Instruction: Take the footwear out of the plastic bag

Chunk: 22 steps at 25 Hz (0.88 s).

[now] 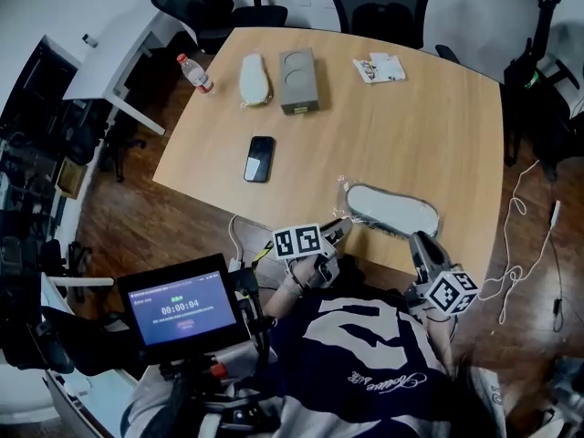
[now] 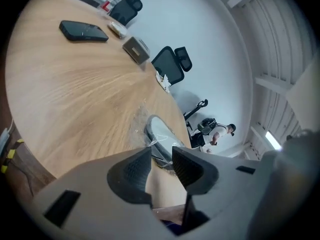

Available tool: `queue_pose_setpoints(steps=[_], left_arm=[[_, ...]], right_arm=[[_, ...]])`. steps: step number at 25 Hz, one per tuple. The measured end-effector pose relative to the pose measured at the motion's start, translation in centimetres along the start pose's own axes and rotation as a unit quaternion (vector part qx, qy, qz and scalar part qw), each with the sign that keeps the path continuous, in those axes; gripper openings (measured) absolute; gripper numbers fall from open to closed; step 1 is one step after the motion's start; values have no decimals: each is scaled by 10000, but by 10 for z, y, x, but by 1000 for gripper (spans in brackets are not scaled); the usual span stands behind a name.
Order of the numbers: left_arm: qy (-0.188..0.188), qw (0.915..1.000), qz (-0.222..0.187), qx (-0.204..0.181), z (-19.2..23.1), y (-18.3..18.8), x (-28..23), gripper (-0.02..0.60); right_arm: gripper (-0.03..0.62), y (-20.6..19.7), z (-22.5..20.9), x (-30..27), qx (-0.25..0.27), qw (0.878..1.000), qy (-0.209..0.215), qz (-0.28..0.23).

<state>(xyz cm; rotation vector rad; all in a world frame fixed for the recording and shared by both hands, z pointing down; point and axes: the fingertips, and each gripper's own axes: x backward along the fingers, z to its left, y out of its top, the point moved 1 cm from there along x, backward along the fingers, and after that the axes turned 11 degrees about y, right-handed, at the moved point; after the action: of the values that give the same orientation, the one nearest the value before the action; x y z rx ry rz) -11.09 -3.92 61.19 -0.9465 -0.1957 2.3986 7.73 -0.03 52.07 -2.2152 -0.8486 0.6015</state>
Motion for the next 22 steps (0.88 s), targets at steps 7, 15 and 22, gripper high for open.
queue_pose_setpoints(steps=[7,15,22], left_arm=[[-139,9975,428,542,13,-7,-14,218],[-218,9941,173,1051,20,17,-20,218],[-184,9945,178,1013,14,24,-29,218]], right_arm=[[66,-5,-9,0,-53,9993,-359,-5],[66,-6,-16,-8,42,9983,-531,234],[66,1,-53,-41,465,9929,-648,881]])
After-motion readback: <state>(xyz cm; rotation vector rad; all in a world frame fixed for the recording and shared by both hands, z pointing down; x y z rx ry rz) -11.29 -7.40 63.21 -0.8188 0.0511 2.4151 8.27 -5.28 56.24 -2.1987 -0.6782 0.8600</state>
